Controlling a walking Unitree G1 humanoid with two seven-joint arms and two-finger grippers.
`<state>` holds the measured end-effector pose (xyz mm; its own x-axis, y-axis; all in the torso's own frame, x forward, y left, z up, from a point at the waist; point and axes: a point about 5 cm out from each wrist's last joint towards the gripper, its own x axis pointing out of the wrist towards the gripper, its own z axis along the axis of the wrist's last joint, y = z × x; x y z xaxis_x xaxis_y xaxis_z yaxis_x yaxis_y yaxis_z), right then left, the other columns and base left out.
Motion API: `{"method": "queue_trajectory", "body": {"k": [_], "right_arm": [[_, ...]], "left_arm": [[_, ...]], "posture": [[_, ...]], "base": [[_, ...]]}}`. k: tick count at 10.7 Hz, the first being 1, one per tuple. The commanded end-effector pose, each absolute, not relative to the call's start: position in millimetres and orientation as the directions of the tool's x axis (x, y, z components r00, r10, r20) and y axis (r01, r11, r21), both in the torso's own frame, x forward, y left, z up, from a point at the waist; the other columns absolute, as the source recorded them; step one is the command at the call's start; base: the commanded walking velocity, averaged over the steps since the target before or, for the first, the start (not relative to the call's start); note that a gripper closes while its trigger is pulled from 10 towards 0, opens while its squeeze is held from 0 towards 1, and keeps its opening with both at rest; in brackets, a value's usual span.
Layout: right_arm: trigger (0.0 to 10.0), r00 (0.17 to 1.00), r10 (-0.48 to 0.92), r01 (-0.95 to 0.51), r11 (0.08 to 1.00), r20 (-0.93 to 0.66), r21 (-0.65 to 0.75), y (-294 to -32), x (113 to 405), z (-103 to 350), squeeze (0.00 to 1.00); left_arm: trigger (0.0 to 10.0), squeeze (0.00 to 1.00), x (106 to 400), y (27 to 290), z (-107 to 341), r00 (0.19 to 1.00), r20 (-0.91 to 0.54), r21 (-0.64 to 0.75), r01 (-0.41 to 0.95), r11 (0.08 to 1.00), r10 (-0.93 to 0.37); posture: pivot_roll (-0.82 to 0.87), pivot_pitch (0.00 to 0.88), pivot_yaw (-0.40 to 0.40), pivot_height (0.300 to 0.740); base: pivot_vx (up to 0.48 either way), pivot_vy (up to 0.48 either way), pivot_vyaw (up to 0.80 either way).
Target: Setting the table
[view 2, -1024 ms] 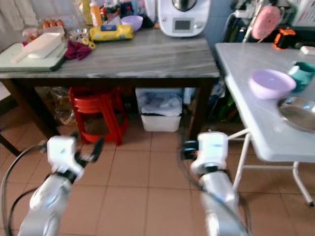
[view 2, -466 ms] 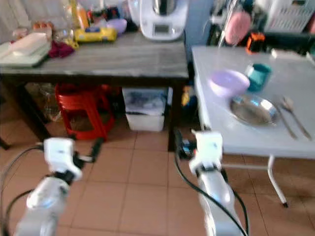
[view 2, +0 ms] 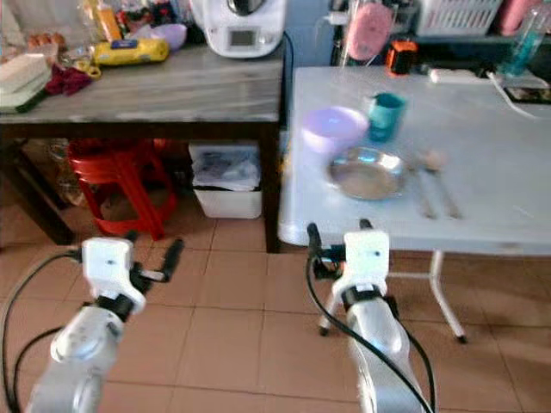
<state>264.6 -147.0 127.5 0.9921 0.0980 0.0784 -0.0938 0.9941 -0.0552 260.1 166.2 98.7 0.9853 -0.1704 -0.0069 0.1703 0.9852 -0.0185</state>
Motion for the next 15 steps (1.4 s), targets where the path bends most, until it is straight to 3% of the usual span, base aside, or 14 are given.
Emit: {"method": "queue_trajectory", "body": {"k": [1,10,15], "right_arm": [[10.0,0.994,0.075,-0.071,0.996,0.073,-0.055,-153,262,127,0.0],[10.0,0.993,0.09,-0.086,0.995,0.077,-0.043,-152,269,130,0.0],[10.0,0.992,0.093,-0.089,0.995,0.089,-0.046,-151,267,132,0.0]], "left_arm": [[10.0,0.0,261,161,100,0.982,-0.005,-0.015,0.189,0.982,-0.189],[10.0,0.0,262,155,107,0.974,0.052,-0.045,0.225,0.973,-0.222],[10.0,0.0,260,150,104,0.968,0.044,-0.049,0.25,0.967,-0.248]], "posture": [[-0.09,0.079,0.067,0.74],[-0.09,0.074,0.046,0.74],[-0.09,0.078,0.051,0.74]], "base": [[0.0,-0.379,0.0],[0.0,-0.041,0.0],[0.269,0.0,0.0]]}}
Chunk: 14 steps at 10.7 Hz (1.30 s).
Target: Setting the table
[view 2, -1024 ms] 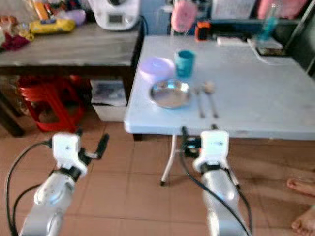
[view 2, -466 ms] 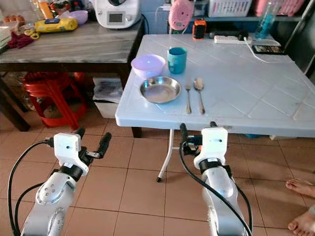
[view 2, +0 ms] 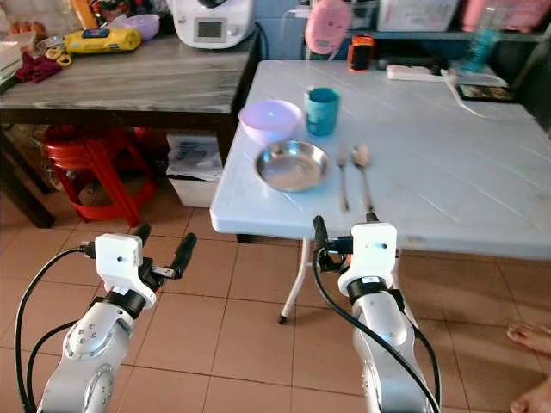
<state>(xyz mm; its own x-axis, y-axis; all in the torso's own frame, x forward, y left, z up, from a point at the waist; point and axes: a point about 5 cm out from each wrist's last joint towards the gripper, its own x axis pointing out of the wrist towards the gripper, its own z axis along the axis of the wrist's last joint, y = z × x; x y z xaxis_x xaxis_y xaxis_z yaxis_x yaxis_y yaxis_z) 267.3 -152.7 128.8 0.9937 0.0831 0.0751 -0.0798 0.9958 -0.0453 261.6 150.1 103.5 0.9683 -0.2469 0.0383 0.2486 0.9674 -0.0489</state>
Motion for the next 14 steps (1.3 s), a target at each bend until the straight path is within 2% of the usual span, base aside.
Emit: {"method": "queue_trajectory", "body": {"k": [1,14], "right_arm": [[10.0,0.992,0.09,-0.086,0.995,0.09,-0.045,-151.9,267.1,132.1,0.0],[10.0,0.989,0.103,-0.101,0.994,0.104,-0.028,-149.0,268.4,134.2,0.0]], "left_arm": [[10.0,0.0,261.0,149.4,105.5,0.966,0.049,-0.049,0.257,0.965,-0.255],[10.0,0.0,261.8,144.5,103.5,0.955,0.04,-0.044,0.296,0.954,-0.294]], "posture": [[-0.1,0.079,0.055,0.74],[-0.1,0.081,0.06,0.74]], "base": [[0.307,0.0,0.0],[0.312,0.0,0.0]]}}
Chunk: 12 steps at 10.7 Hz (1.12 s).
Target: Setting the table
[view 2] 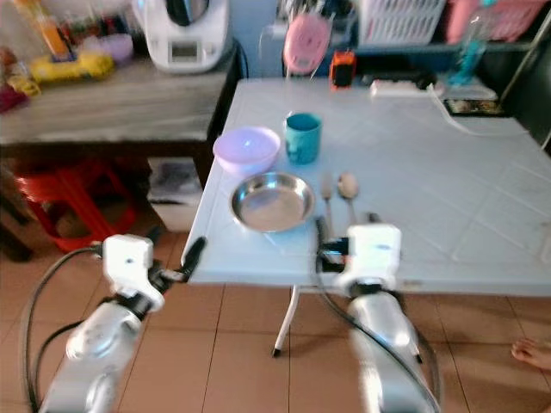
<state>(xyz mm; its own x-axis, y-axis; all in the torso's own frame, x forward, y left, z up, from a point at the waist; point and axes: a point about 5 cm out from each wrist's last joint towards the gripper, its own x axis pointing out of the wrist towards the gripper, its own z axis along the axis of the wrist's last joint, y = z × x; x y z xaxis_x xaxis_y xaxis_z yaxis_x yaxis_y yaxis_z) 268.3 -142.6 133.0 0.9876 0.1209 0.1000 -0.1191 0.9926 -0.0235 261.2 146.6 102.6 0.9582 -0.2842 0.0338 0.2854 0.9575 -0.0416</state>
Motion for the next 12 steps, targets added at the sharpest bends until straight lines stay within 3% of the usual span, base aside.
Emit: {"method": "queue_trajectory", "body": {"k": [1,5,7,12], "right_arm": [[10.0,0.989,0.107,-0.105,0.994,0.102,-0.026,-149,269,134,0.0],[10.0,0.984,0.152,-0.151,0.988,0.094,-0.018,-143,268,132,0.0],[10.0,0.982,0.166,-0.165,0.986,0.092,-0.018,-141,268,132,0.0],[10.0,0.986,0.149,-0.15,0.989,0.077,0.01,-143,267,132,0.0]], "left_arm": [[10.0,0.0,262,145,103,0.955,0.04,-0.043,0.296,0.954,-0.294],[10.0,0.0,262,147,103,0.957,0.037,-0.043,0.291,0.956,-0.289],[10.0,0.0,259,148,104,0.952,0.05,-0.035,0.305,0.952,-0.303],[10.0,0.0,242,151,100,0.859,0.0,0.086,0.51,0.856,-0.512]], "posture": [[-0.1,0.082,0.058,0.74],[-0.1,0.077,0.054,0.74],[-0.09,0.075,0.054,0.74],[-0.09,0.098,0.057,0.74]], "base": [[0.319,0.0,0.0],[0.312,0.0,0.0],[0.0,0.0,0.0],[0.0,0.0,0.0]]}}
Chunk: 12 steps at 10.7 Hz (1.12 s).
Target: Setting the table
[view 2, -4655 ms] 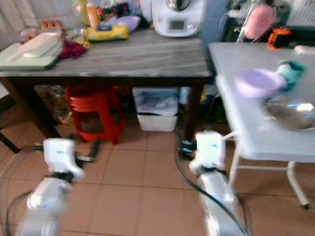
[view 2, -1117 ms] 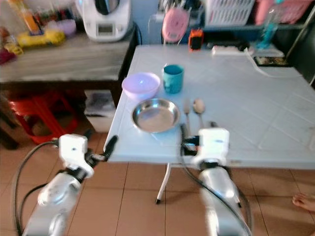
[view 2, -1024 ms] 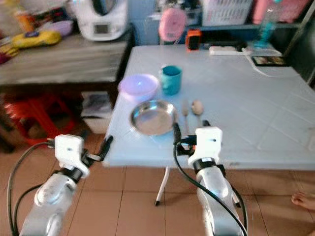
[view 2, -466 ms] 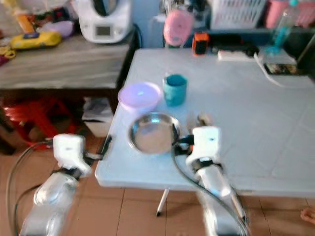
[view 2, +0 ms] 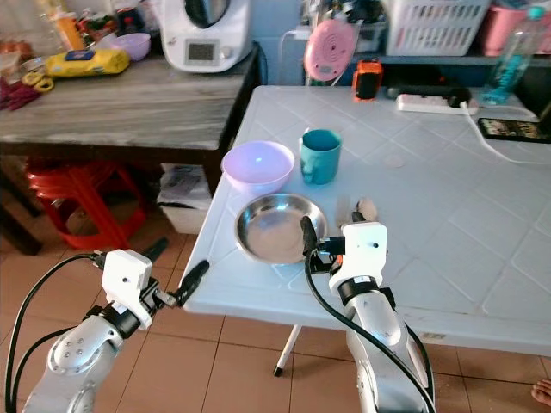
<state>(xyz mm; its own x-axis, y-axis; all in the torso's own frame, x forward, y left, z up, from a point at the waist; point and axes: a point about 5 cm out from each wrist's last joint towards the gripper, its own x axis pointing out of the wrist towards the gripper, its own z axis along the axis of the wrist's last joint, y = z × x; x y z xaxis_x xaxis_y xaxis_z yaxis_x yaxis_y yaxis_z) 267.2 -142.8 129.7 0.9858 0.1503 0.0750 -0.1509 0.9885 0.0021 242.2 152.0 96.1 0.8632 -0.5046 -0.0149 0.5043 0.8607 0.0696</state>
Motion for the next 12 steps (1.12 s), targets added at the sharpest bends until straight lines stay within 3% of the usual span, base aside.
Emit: {"method": "queue_trajectory", "body": {"k": [1,3,6,12], "right_arm": [[10.0,0.986,0.148,-0.15,0.989,0.072,0.014,-143,267,131,0.0],[10.0,0.988,0.145,-0.149,0.985,0.042,0.086,-145,271,131,0.0],[10.0,0.986,0.167,-0.165,0.971,0.003,0.172,-142,276,130,0.0],[10.0,0.979,0.193,-0.175,0.963,-0.071,0.204,-135,280,124,0.0]], "left_arm": [[10.0,0.0,241,152,100,0.848,-0.005,0.094,0.527,0.844,-0.529],[10.0,0.0,234,151,91,0.8,-0.039,0.141,0.598,0.789,-0.599],[10.0,0.0,233,149,89,0.798,-0.034,0.134,0.601,0.788,-0.602],[10.0,0.0,231,146,92,0.797,-0.025,0.14,0.6,0.788,-0.603]], "posture": [[-0.09,0.098,0.057,0.74],[-0.1,0.109,0.064,0.74],[-0.1,0.107,0.059,0.74],[-0.09,0.117,0.05,0.74]], "base": [[0.0,0.0,0.0],[0.0,0.0,0.0],[0.0,0.0,0.0],[0.0,0.0,0.0]]}}
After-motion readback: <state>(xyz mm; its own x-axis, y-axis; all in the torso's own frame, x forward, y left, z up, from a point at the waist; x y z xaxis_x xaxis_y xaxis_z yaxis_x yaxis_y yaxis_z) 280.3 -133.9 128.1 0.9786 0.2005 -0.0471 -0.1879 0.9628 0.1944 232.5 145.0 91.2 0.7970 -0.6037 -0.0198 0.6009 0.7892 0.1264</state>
